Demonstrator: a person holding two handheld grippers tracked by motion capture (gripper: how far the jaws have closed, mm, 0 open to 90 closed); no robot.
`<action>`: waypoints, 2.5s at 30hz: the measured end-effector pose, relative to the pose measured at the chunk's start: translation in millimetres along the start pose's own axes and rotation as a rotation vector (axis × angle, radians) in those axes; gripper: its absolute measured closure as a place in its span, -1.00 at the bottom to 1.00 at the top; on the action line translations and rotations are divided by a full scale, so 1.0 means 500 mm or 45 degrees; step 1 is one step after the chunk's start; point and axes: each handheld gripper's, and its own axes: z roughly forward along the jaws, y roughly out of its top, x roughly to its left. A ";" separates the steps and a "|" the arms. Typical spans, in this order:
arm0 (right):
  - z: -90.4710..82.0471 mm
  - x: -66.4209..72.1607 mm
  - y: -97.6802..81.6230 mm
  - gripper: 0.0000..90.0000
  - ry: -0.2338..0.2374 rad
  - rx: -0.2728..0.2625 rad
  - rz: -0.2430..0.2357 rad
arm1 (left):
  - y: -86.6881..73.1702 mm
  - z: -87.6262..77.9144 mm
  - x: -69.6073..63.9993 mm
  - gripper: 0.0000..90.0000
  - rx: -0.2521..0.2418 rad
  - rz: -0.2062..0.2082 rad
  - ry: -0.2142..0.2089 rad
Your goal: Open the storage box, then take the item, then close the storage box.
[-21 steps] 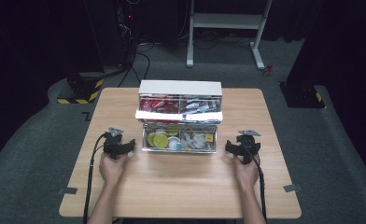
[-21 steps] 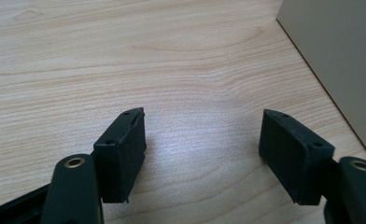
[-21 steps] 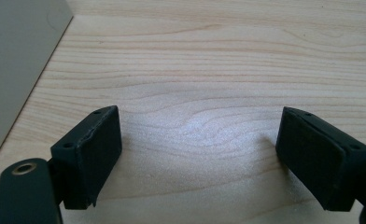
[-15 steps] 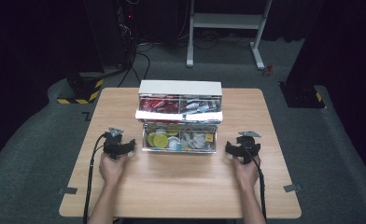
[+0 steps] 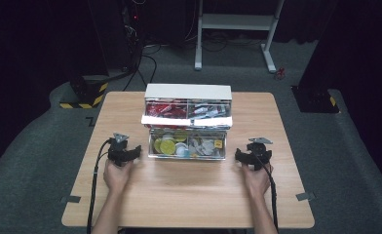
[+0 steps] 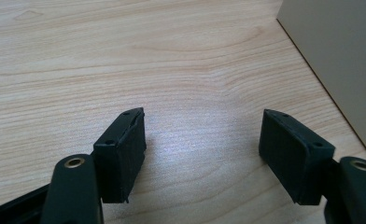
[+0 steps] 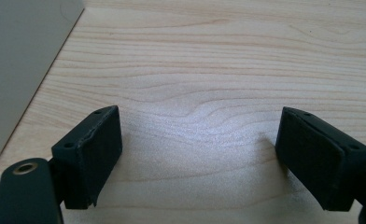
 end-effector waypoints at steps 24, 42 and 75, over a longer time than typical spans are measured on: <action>-0.074 0.038 -0.046 -0.07 0.102 -0.210 -0.088 | 0.002 0.002 0.001 -0.33 0.001 0.023 -0.023; -0.151 0.038 -0.044 0.20 0.315 -0.351 -0.096 | 0.001 0.002 -0.001 -0.33 -0.001 0.022 -0.025; -0.274 0.095 0.060 0.30 0.580 -0.359 -0.295 | 0.001 0.002 -0.001 -0.34 -0.001 0.021 -0.026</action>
